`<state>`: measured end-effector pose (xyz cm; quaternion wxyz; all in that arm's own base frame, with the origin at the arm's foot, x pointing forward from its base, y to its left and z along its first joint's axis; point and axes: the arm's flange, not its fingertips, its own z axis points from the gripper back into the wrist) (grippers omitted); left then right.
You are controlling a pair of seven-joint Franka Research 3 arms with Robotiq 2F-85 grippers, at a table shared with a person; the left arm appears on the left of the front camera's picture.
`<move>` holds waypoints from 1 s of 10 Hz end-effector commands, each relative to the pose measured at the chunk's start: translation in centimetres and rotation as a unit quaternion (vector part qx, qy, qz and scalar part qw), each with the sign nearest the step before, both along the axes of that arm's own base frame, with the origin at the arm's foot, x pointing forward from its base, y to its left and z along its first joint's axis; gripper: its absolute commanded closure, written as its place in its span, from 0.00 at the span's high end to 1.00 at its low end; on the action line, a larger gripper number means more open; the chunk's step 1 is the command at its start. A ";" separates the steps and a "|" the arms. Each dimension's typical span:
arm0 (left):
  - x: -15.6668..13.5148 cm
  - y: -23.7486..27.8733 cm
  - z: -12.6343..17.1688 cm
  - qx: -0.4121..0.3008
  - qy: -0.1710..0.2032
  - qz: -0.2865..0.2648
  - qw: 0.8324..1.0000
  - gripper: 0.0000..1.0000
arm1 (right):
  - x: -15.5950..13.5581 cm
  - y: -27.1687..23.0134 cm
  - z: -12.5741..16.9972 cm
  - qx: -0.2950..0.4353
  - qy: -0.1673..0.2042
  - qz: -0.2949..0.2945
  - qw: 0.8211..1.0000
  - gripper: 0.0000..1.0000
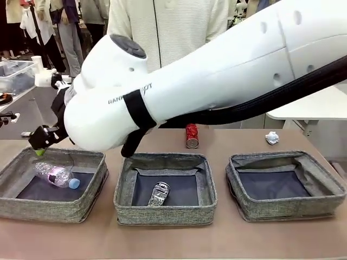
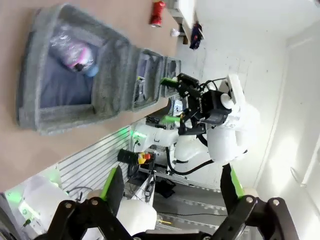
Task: Sort the waste into the appropriate baskets.
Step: Place the picked waste into the Fabric basket indicated by the person.
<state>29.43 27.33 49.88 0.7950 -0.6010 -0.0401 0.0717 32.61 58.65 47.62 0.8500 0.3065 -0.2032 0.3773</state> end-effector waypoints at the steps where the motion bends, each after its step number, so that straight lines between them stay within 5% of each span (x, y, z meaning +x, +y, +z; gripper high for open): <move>1: -0.3 -6.4 3.6 -0.020 -0.076 -0.052 0.996 1.00 | -1.5 -6.3 3.0 0.065 0.077 -0.057 0.993 1.00; 4: -2.2 -15.8 0.8 -0.050 -0.043 -0.196 0.978 1.00 | -6.9 -18.2 1.6 0.251 0.143 -0.157 0.944 1.00; 6: -2.2 -15.6 0.5 -0.040 -0.033 -0.201 0.978 1.00 | -9.7 -24.9 -0.3 0.261 0.156 -0.239 0.922 1.00; 7: -1.1 -13.6 1.9 0.033 -0.053 -0.159 0.985 1.00 | -5.2 -6.2 5.0 0.190 0.159 -0.187 0.951 1.00; 8: -2.4 -17.6 0.4 -0.041 -0.029 -0.211 0.976 1.00 | -5.2 -6.2 5.0 0.190 0.159 -0.187 0.951 1.00; 10: -2.4 -17.6 0.4 -0.041 -0.029 -0.211 0.976 1.00 | -5.2 -6.2 5.0 0.190 0.159 -0.187 0.951 1.00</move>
